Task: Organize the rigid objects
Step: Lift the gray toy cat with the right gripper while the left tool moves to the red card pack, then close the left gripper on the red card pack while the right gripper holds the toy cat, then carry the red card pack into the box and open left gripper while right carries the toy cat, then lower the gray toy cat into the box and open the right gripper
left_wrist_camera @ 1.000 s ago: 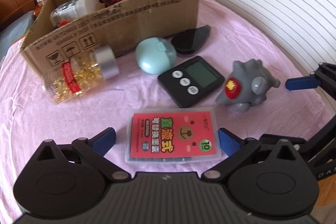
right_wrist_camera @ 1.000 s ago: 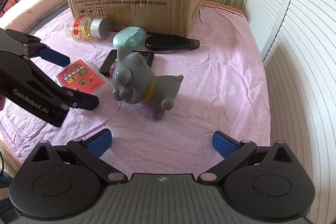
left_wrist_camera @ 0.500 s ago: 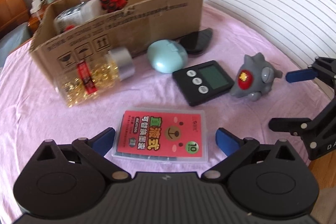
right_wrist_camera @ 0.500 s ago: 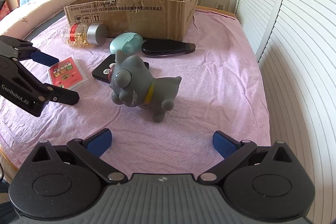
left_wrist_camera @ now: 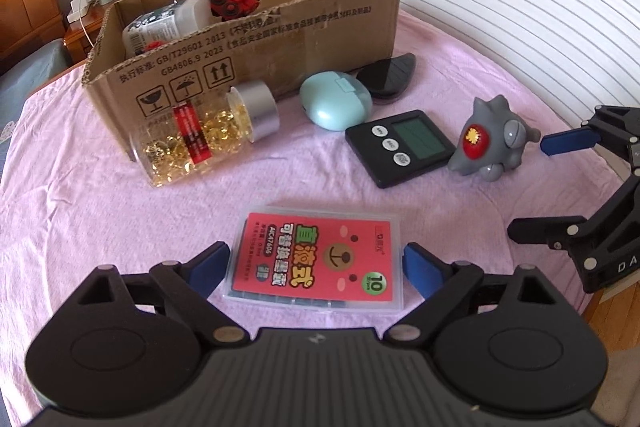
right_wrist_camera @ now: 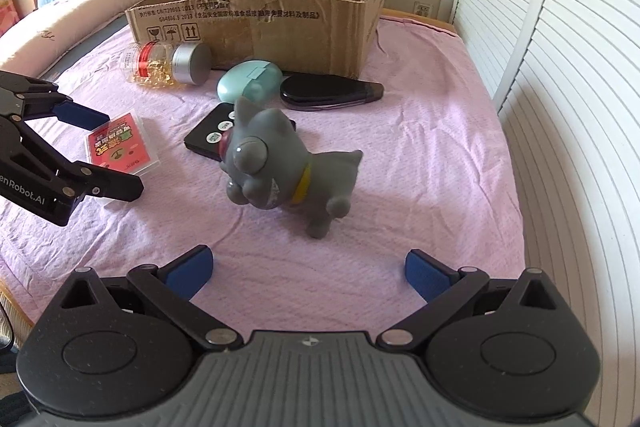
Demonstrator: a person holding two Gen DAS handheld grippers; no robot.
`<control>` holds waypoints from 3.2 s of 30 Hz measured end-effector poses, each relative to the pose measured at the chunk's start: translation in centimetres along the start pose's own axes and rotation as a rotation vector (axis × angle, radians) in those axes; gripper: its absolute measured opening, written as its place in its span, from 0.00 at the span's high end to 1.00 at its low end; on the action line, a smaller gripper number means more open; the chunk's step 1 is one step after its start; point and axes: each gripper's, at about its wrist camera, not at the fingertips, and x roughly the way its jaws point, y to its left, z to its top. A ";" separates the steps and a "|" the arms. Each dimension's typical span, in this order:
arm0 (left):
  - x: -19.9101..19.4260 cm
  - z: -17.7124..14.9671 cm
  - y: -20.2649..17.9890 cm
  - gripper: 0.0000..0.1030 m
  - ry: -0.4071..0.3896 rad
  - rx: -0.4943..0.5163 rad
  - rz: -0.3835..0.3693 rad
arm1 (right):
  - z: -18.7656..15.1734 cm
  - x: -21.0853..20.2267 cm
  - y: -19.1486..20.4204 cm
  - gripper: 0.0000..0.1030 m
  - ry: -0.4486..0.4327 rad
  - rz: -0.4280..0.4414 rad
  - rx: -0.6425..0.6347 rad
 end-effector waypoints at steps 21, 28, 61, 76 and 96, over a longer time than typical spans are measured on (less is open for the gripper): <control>-0.2 -0.3 3.3 0.11 0.007 -0.141 0.101 | 4.2 1.3 0.9 0.02 0.002 0.094 0.107; 0.0 0.0 3.5 0.11 0.001 -0.129 0.093 | 4.8 1.7 0.9 0.20 0.010 0.011 0.095; -5.2 11.1 2.6 0.12 -0.170 0.005 0.063 | 11.2 -3.3 -1.0 0.26 -0.168 0.038 -0.069; 0.5 14.8 4.5 0.10 -0.210 -0.115 0.148 | 17.0 -1.3 -2.5 0.26 -0.204 -0.005 -0.128; -6.0 7.8 4.6 0.03 -0.164 -0.221 0.257 | 24.1 5.5 -1.4 0.26 -0.049 -0.001 -0.094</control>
